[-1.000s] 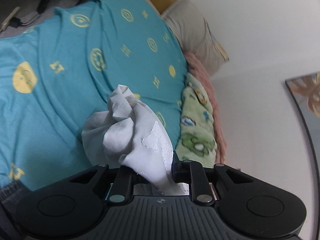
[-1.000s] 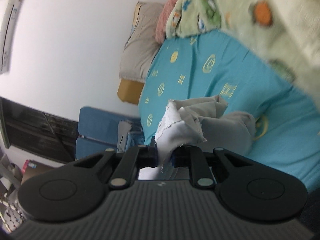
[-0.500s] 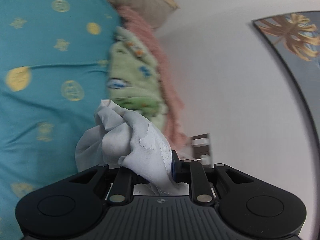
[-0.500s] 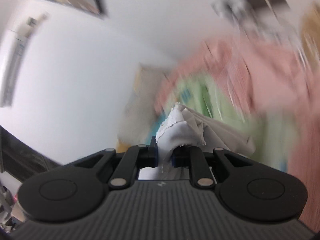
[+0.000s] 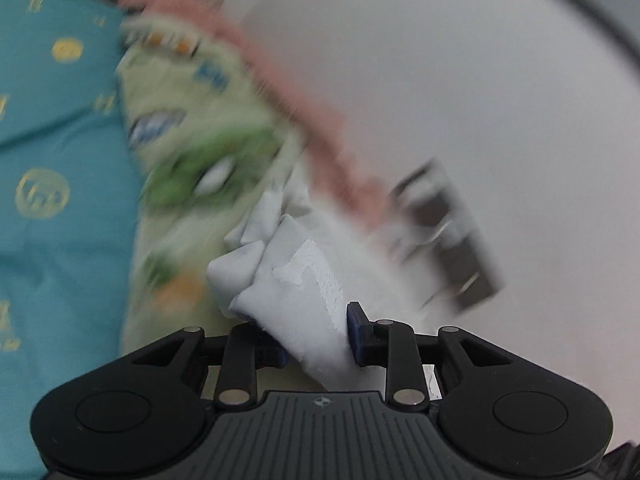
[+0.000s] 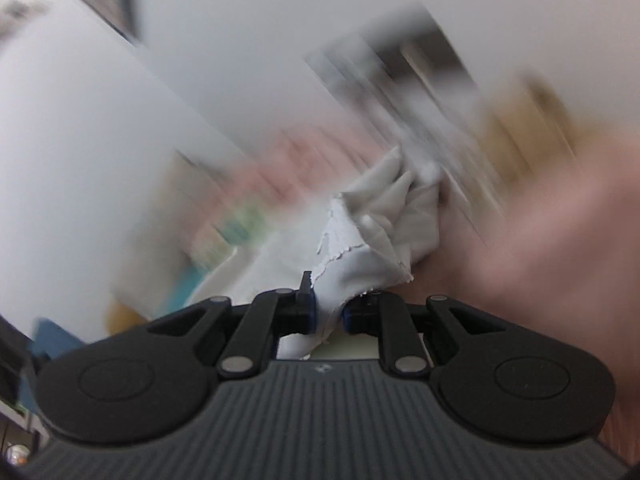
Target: Fold clothes
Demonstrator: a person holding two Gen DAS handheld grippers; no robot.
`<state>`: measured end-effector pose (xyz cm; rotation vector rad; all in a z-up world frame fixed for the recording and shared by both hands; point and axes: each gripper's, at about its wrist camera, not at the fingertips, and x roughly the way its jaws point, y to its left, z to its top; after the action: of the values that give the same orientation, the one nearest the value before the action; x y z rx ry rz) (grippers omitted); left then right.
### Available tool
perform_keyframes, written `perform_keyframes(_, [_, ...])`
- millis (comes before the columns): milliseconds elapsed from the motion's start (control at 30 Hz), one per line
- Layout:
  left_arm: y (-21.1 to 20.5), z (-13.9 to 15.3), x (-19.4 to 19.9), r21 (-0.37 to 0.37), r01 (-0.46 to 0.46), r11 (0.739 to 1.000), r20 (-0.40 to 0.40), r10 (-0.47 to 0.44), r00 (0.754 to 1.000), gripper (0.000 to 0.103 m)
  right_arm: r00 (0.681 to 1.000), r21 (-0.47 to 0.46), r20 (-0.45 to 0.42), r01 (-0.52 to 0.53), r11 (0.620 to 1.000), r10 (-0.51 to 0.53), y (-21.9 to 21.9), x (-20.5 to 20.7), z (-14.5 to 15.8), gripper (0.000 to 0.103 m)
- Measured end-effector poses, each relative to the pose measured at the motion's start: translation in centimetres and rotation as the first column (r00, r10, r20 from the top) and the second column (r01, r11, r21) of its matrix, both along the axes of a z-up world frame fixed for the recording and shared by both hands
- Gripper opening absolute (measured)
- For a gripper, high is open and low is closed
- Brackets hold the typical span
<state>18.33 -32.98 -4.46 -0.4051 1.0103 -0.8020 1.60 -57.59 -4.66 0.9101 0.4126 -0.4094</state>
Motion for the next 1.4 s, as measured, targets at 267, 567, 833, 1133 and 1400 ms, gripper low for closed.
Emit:
perform_keyframes(267, [1.2, 0.9, -2.9, 0.079, 0.058, 0.995, 0.128, -0.068, 0.989, 0.071, 0.995, 0.024, -0.097, -0.003, 1.000, 0.005, 1.1, -0.9, -0.7, 0.017])
perform_keyframes(567, [4.6, 9.8, -8.7, 0.164, 0.060, 0.985, 0.357, -0.116, 0.927, 0.103, 0.993, -0.113, -0.114, -0.029, 0.993, 0.016, 5.1, -5.5, 5.5, 0.019])
perform_keyframes(833, [11.4, 18.5, -17.6, 0.133, 0.004, 0.991, 0.538, -0.075, 0.840, 0.103, 0.998, -0.384, 0.032, -0.045, 0.922, 0.062, 12.6, -11.8, 13.9, 0.090])
perform_keyframes(1133, [19.3, 23.1, -27.1, 0.084, -0.049, 0.995, 0.686, -0.022, 0.727, 0.103, 0.989, -0.492, 0.057, -0.092, 0.866, 0.137, 20.2, -16.7, 17.2, 0.090])
perform_keyframes(1400, [24.5, 22.3, -32.4, 0.055, -0.083, 0.995, 0.726, 0.018, 0.688, 0.103, 0.988, -0.575, 0.076, -0.068, 0.815, 0.136, 25.1, -19.6, 16.2, 0.090])
